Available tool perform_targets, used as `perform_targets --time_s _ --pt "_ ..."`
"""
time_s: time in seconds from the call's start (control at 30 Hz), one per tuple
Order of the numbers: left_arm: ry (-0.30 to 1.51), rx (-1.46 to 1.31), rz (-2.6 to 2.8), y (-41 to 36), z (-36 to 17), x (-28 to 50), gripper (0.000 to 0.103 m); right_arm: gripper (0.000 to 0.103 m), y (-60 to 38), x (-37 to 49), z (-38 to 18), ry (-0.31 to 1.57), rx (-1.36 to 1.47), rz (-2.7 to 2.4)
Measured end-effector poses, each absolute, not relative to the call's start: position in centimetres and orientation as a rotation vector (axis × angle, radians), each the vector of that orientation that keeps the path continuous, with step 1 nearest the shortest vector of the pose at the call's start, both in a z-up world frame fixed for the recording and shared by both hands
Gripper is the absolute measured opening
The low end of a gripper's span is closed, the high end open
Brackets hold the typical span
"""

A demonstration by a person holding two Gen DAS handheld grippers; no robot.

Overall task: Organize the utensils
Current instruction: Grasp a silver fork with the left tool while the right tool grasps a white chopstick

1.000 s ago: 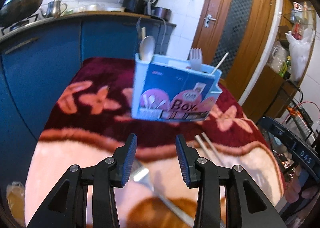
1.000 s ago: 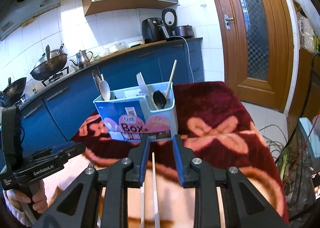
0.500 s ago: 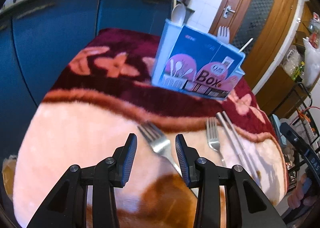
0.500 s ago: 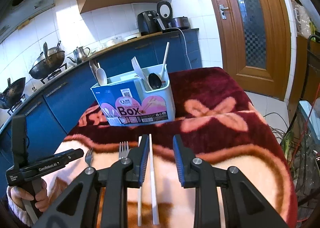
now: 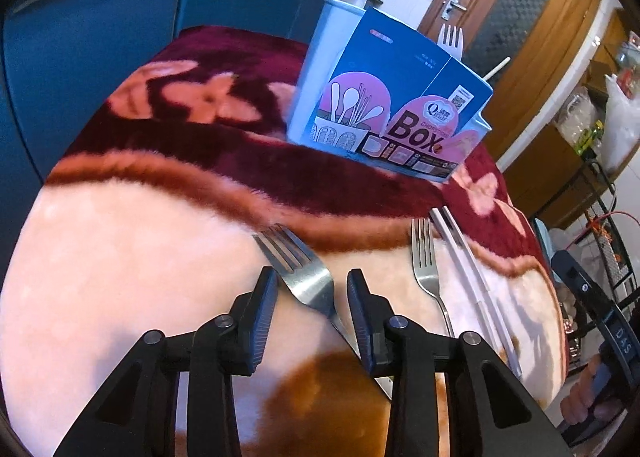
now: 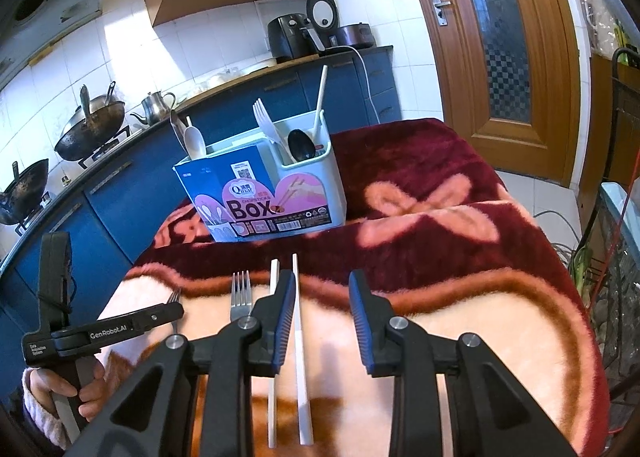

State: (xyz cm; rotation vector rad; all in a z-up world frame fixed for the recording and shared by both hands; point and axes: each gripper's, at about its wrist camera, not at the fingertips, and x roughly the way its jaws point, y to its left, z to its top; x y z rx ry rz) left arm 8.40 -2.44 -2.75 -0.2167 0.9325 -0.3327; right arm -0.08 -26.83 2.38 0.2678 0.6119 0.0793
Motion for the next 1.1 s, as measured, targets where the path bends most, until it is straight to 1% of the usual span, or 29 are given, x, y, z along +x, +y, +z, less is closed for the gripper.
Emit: perform_targets --time_s 0.07,0.1,0.13,0.2,0.47,0.67,0.83,1.1 --pt "0.932 -0.234 -0.329 -2.2 -2.9 8.7 0.028 0.031 -26.8 -0.1 2.4 0.613 0.267 0.079" --pt "0.935 -0.263 -0.339 -2.0 -2.9 8.9 0.022 0.031 -26.8 -0.1 2.4 0.613 0.268 0.079" --pt "0.946 -0.303 -0.364 -1.7 -3.1 9.1 0.014 0.031 -26.8 -0.1 2.4 0.613 0.267 0.08" --pt "0.972 -0.375 -0.4 -1.3 -3.5 9.5 0.009 0.031 -26.8 -0.1 2.4 0.613 0.268 0.079" --pt "0.972 -0.443 -0.408 -1.0 -3.8 10.1 0.008 0.031 -26.5 -0.2 2.1 0.621 0.257 0.083" --pt "0.914 -0.427 -0.408 -0.7 -2.9 8.8 0.006 0.031 -26.1 0.0 1.7 0.645 0.25 0.09" --pt "0.834 -0.377 -0.427 -0.7 -1.1 7.8 0.005 0.031 -25.8 0.7 1.3 0.694 0.231 0.105" --pt "0.784 -0.357 -0.454 -0.6 0.2 6.9 0.003 0.031 -24.8 2.2 0.5 0.789 0.18 0.15"
